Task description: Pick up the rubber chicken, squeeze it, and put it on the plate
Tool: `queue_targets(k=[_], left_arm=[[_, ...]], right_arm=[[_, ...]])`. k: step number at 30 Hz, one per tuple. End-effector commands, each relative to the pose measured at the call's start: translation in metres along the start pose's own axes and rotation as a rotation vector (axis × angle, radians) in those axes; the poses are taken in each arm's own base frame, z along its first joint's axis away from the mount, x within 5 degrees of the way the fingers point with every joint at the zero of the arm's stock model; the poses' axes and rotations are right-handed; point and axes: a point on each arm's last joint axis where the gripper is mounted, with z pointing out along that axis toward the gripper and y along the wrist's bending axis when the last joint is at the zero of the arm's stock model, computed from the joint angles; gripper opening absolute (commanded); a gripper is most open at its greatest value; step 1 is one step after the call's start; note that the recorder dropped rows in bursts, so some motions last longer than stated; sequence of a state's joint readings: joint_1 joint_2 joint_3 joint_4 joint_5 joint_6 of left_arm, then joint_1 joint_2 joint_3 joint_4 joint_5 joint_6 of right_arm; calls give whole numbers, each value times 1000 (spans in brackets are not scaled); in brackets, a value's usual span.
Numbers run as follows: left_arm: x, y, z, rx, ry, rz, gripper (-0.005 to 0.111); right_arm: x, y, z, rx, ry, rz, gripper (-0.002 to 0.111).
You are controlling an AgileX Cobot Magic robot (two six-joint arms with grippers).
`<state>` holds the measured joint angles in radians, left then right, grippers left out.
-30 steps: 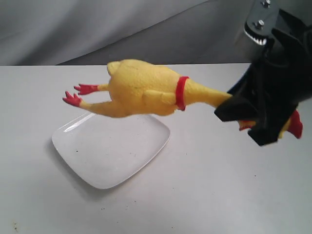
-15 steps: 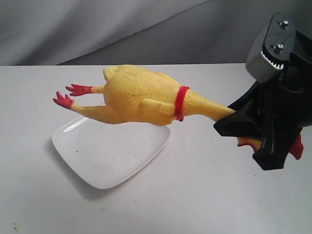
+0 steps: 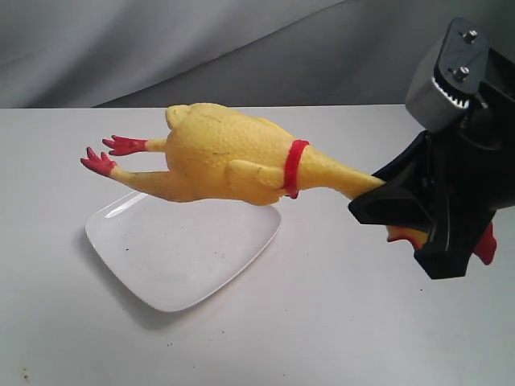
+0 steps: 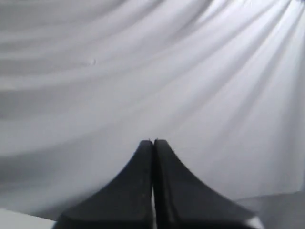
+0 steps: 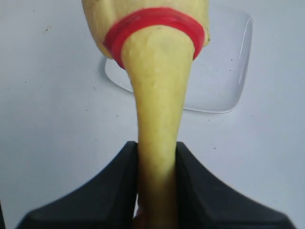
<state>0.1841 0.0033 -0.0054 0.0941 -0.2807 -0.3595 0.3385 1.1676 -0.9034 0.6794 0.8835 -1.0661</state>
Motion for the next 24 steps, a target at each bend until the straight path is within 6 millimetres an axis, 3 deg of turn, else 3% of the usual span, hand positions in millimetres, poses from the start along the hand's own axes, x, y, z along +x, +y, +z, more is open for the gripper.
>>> queue_targets(k=[1,3,5,9,12,13,15,18,20,24], left_arm=[[7,2,-1,-31,60,-492,1],[9,0,-1,-16,87,-507,1],[8,-8,-1,78,90,-358,1],[3,-39,-9,439,54,-126,1],[2,-50,-13,566,80,87,4],[2,-53,-12,590,118,182,7],[0,-60,-10,666,216,129,21],[-4,-71,-2,805,309,116,55],[-9,-73,12,806,359,97,67],[-21,-81,36,943,478,224,68]], right_arm=[[-4,2,-3,-2,-38,12,0],[-4,2,-3,-4,-40,14,0],[-4,3,-3,-9,-43,18,0],[-4,3,-3,-12,-48,23,0],[-5,3,-3,-15,-54,29,0],[-5,3,-3,-17,-57,31,0],[-5,3,-3,-18,-58,32,0],[-5,4,-3,-23,-57,33,0],[-5,5,-3,-33,-52,35,0],[-7,7,-3,-61,-75,62,0]])
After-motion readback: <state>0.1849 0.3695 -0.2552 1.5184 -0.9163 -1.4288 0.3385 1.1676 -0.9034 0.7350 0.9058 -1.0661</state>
